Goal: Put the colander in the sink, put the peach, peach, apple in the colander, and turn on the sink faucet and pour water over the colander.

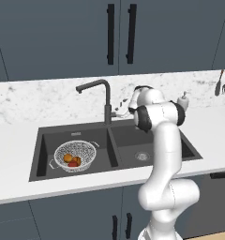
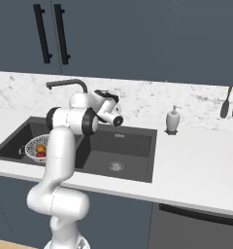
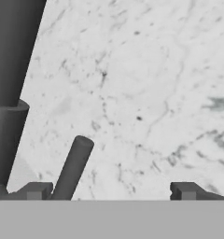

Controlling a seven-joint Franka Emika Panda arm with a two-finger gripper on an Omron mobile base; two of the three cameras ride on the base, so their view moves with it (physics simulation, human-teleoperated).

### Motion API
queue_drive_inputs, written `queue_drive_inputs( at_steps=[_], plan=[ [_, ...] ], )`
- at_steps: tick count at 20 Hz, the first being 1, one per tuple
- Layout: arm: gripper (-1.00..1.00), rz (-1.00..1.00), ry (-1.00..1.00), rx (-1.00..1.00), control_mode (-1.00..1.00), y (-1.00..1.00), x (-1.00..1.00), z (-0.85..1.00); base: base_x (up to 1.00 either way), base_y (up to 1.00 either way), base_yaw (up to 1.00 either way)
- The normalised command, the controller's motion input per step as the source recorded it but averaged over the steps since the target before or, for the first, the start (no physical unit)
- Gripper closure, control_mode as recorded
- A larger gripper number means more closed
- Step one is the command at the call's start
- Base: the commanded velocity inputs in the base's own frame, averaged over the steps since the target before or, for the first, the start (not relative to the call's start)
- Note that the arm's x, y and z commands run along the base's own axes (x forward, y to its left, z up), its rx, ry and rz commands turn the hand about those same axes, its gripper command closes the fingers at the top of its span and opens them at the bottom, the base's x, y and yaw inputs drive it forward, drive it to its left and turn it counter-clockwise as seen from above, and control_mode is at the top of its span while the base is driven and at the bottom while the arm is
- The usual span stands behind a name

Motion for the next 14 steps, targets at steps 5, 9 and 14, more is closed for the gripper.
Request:
queue_drive_inputs(
  at_steps=[5,9,14],
  plan=[
    [-1.00,-0.02,0.05,0.00,-1.00,-0.07,0.53,-0.30,0.00,0.00,0.00],
    [-1.00,0.00,0.08,0.00,-1.00,0.00,0.33,-0.26,0.00,0.00,0.00],
    [-1.00,0.00,0.04,0.00,-1.00,0.02,0.29,-0.35,0.00,0.00,0.00]
  ],
)
